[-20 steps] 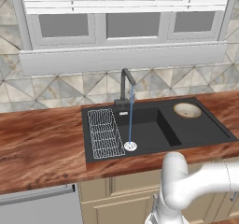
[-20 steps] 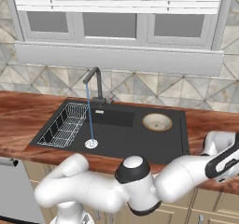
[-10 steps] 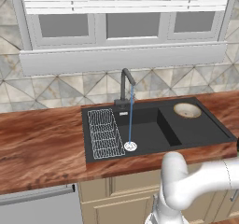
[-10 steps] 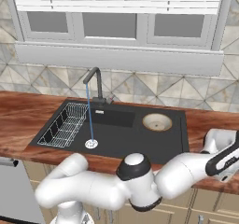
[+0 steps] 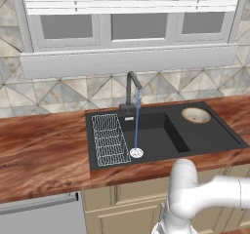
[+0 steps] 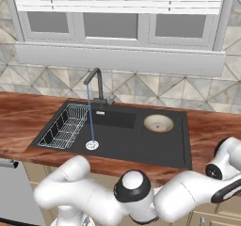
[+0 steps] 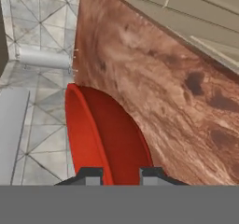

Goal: Rinse each bowl for a few seconds and place them down in the sink or on the counter.

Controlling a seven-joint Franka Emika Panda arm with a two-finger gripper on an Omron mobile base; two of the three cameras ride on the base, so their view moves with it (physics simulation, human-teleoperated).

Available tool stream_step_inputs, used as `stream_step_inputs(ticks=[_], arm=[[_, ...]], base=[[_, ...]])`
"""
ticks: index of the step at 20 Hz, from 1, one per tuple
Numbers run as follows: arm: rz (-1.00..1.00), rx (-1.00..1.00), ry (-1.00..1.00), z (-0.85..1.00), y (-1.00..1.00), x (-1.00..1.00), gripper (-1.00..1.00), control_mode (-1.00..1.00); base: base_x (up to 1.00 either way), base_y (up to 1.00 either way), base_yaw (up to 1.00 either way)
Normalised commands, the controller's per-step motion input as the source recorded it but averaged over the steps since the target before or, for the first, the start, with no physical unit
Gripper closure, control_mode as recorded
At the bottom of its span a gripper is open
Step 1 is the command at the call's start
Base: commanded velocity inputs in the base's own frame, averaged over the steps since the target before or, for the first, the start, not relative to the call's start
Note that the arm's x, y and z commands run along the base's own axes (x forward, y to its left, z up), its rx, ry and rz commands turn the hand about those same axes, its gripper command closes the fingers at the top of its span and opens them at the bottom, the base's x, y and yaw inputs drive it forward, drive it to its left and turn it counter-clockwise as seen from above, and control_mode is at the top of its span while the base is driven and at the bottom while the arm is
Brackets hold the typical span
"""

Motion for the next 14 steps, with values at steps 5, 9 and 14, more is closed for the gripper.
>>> stream_step_inputs(ticks=[5,9,14], arm=[[0.09,-0.01,0.06,1.0,0.24,-0.44,1.0,-1.0],[0.12,-0.02,0.13,0.91,0.32,-0.39,1.0,-1.0],[0.19,-0.06,0.13,0.73,0.31,-0.34,1.0,-1.0]], base=[[0.0,0.0,0.0],[0.0,0.0,0.0],[0.0,0.0,0.0]])
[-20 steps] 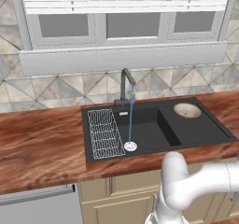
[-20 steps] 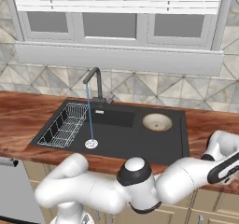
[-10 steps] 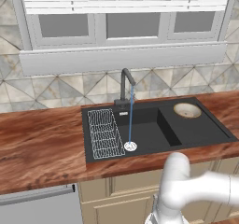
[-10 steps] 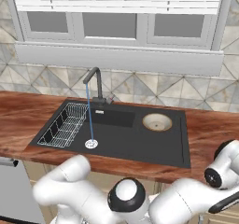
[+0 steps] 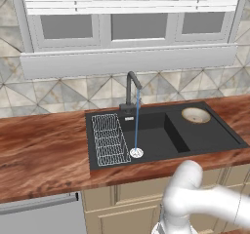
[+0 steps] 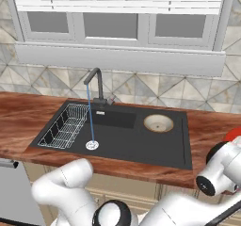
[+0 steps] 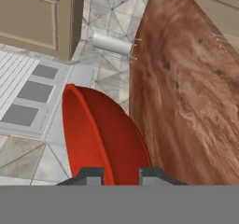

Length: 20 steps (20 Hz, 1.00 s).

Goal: Rinse each bowl for a few seconds and place them down in the sink or on the counter.

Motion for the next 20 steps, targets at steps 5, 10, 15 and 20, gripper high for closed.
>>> stream_step_inputs(ticks=[5,10,15,20], arm=[[0.21,-0.07,0.18,0.58,0.29,-0.27,1.0,-1.0],[0.21,-0.04,0.22,0.55,0.26,-0.27,1.0,-1.0],[0.21,-0.06,0.21,0.51,0.19,-0.38,1.0,-1.0],[0.19,-0.16,0.25,0.57,0.42,-0.32,1.0,-1.0]], base=[[0.0,0.0,0.0],[0.0,0.0,0.0],[0.0,0.0,0.0],[0.0,0.0,0.0]])
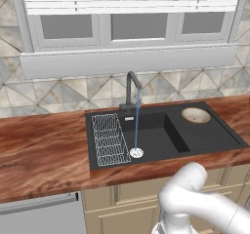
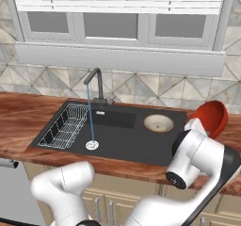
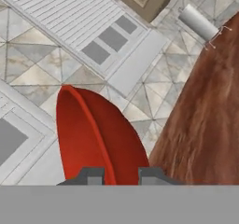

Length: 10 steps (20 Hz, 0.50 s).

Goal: Rinse each bowl for a few seconds and place them down in the sink or on the counter.

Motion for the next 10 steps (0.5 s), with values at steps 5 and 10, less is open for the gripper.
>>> stream_step_inputs(ticks=[5,10], arm=[[0.17,-0.17,0.25,0.5,0.33,-0.27,1.0,-1.0],[0.17,-0.13,0.24,0.63,0.27,-0.24,1.0,-1.0]], base=[[0.0,0.0,0.0],[0.0,0.0,0.0]])
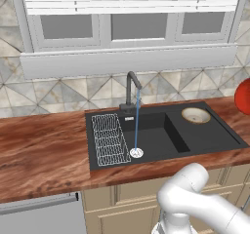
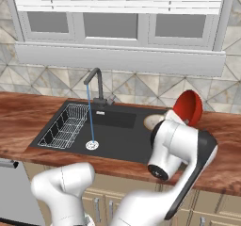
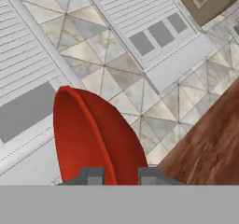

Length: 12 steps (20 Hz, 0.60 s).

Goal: Rinse each bowl for a few seconds and place them down in the sink or on the counter.

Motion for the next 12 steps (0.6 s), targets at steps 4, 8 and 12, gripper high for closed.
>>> stream_step_inputs(ticks=[4,8,12], arm=[[0.17,-0.08,0.31,0.57,0.29,-0.36,1.0,-1.0],[0.2,-0.06,0.36,0.42,0.24,-0.37,1.0,-1.0],[0.2,-0.01,0.39,0.31,0.18,-0.27,1.0,-1.0]], base=[[0.0,0.0,0.0],[0.0,0.0,0.0],[0.0,0.0,0.0]])
